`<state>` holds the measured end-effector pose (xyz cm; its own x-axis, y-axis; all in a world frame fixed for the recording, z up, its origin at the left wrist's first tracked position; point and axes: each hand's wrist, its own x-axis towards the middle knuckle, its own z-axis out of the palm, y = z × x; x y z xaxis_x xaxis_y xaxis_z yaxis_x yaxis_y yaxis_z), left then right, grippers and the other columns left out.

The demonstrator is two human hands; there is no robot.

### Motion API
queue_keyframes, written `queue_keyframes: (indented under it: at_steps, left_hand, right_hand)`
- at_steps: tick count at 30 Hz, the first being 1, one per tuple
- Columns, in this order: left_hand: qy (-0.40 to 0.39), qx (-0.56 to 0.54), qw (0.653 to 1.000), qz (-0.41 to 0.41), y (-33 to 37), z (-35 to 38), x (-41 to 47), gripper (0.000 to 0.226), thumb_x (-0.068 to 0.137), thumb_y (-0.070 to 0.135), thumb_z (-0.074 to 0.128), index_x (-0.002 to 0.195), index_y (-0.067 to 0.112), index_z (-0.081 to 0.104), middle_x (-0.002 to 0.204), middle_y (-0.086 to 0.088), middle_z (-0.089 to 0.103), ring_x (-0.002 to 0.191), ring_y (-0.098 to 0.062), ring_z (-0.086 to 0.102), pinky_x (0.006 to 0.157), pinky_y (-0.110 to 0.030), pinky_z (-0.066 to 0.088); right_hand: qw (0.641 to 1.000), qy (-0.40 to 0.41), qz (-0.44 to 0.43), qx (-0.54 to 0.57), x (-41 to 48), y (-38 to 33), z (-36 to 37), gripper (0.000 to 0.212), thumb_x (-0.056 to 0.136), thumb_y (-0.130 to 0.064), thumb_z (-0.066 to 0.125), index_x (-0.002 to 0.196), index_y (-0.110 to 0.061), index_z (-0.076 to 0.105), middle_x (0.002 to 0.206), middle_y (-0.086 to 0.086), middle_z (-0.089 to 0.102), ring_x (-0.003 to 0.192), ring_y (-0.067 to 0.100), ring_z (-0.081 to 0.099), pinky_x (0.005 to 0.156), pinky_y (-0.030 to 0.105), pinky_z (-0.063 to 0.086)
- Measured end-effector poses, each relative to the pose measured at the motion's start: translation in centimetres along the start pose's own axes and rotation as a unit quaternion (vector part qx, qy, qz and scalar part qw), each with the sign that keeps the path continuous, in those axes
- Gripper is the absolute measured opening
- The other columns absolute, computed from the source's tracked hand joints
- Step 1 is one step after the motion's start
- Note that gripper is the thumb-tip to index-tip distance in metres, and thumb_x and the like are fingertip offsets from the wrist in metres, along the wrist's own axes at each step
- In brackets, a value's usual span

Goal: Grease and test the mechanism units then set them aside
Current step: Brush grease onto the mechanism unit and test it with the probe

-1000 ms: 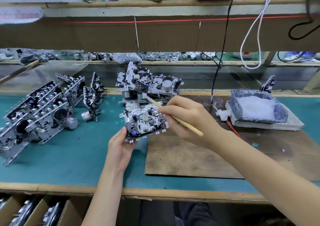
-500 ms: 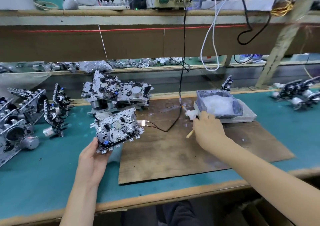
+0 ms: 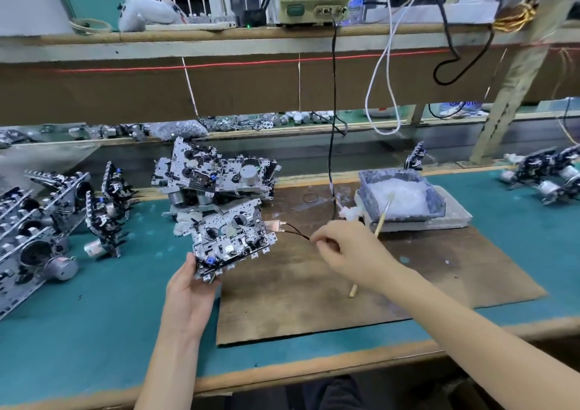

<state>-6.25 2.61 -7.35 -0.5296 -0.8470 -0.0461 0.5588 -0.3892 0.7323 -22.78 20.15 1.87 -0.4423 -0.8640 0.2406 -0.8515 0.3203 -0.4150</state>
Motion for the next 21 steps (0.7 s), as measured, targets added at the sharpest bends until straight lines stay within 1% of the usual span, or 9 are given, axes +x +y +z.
queue_keyframes:
  at_steps: [2, 5, 8, 10, 12, 14, 16, 18, 21]
  left_hand:
    - [0.007, -0.012, 1.000, -0.001, 0.0, 0.0, -0.1, 0.051, 0.099, 0.022, 0.037, 0.068, 0.019, 0.078, 0.083, 0.004, 0.073, 0.074, -0.008, 0.068, 0.068, -0.023, 0.056]
    - [0.003, -0.017, 1.000, -0.008, 0.1, -0.2, -0.2, 0.047, 0.096, 0.024, 0.040, 0.070, 0.018, 0.078, 0.084, 0.002, 0.072, 0.076, -0.011, 0.067, 0.072, -0.026, 0.055]
    - [-0.011, -0.014, 1.000, -0.023, 0.1, -0.1, -0.2, 0.038, 0.088, 0.028, 0.045, 0.076, 0.016, 0.078, 0.088, -0.002, 0.072, 0.081, -0.017, 0.063, 0.080, -0.032, 0.049]
    - [-0.023, -0.012, 0.999, -0.038, 0.0, 0.0, -0.2, 0.036, 0.083, 0.030, 0.046, 0.091, 0.010, 0.075, 0.102, -0.011, 0.069, 0.092, -0.024, 0.062, 0.088, -0.038, 0.048]
    - [-0.029, -0.014, 0.998, -0.053, 0.0, 0.0, -0.1, 0.040, 0.082, 0.031, 0.046, 0.105, 0.005, 0.066, 0.115, -0.019, 0.062, 0.104, -0.032, 0.057, 0.097, -0.046, 0.043]
    - [-0.032, -0.039, 0.997, -0.055, 0.1, 0.1, 0.0, 0.039, 0.081, 0.030, 0.047, 0.101, 0.006, 0.069, 0.111, -0.018, 0.065, 0.099, -0.029, 0.062, 0.089, -0.040, 0.051]
    - [-0.031, -0.056, 0.996, -0.058, 0.2, 0.2, 0.0, 0.036, 0.080, 0.029, 0.047, 0.092, 0.009, 0.074, 0.101, -0.012, 0.070, 0.090, -0.021, 0.068, 0.076, -0.031, 0.058]
    - [-0.034, -0.054, 0.996, -0.061, 0.3, 0.3, 0.0, 0.035, 0.079, 0.030, 0.048, 0.092, 0.010, 0.075, 0.097, -0.008, 0.072, 0.088, -0.019, 0.068, 0.078, -0.029, 0.055]
    - [-0.043, -0.076, 0.993, -0.077, 0.4, 0.7, -0.2, 0.036, 0.069, 0.035, 0.065, 0.094, 0.010, 0.073, 0.098, -0.007, 0.072, 0.089, -0.019, 0.068, 0.078, -0.031, 0.056]
  right_hand:
    - [0.991, -0.077, -0.037, 0.104, 0.1, -1.6, 1.3, 0.027, 0.093, -0.015, 0.047, 0.096, 0.004, 0.066, 0.092, 0.014, 0.066, 0.088, 0.022, 0.057, 0.080, 0.029, 0.041]
    - [0.966, -0.170, -0.006, 0.195, 1.0, -3.6, 3.9, 0.037, 0.099, -0.025, 0.037, 0.104, 0.005, 0.057, 0.101, 0.014, 0.057, 0.096, 0.025, 0.054, 0.076, 0.025, 0.040]
    - [0.921, -0.210, 0.066, 0.323, 2.0, -5.9, 6.6, 0.033, 0.100, -0.032, 0.034, 0.077, -0.010, 0.045, 0.084, 0.000, 0.043, 0.099, 0.028, 0.058, 0.064, 0.012, 0.042]
    - [0.892, -0.189, 0.090, 0.401, 2.3, -7.4, 8.5, 0.032, 0.099, -0.034, 0.038, 0.070, -0.021, 0.040, 0.079, -0.008, 0.038, 0.085, 0.012, 0.055, 0.075, 0.014, 0.044]
    - [0.878, -0.129, 0.098, 0.449, 2.4, -8.4, 10.4, 0.023, 0.097, -0.033, 0.044, 0.074, -0.030, 0.046, 0.090, -0.007, 0.047, 0.082, 0.002, 0.048, 0.078, 0.015, 0.040]
    - [0.850, -0.056, 0.113, 0.512, 2.5, -9.4, 11.7, 0.010, 0.095, -0.023, 0.050, 0.087, -0.023, 0.057, 0.108, 0.006, 0.054, 0.090, 0.005, 0.051, 0.079, 0.012, 0.041]
    - [0.829, 0.012, 0.116, 0.547, 2.8, -10.1, 12.3, 0.008, 0.093, -0.015, 0.054, 0.094, -0.012, 0.061, 0.111, 0.012, 0.052, 0.089, 0.005, 0.052, 0.080, 0.010, 0.041]
    - [0.834, 0.048, 0.104, 0.540, 3.0, -10.6, 12.2, 0.007, 0.092, -0.011, 0.055, 0.091, -0.015, 0.061, 0.108, 0.008, 0.051, 0.090, 0.002, 0.051, 0.081, 0.010, 0.040]
    - [0.860, 0.052, 0.076, 0.502, 3.3, -10.8, 11.2, 0.015, 0.094, -0.013, 0.050, 0.086, -0.026, 0.053, 0.107, 0.007, 0.054, 0.093, 0.008, 0.053, 0.079, 0.010, 0.040]
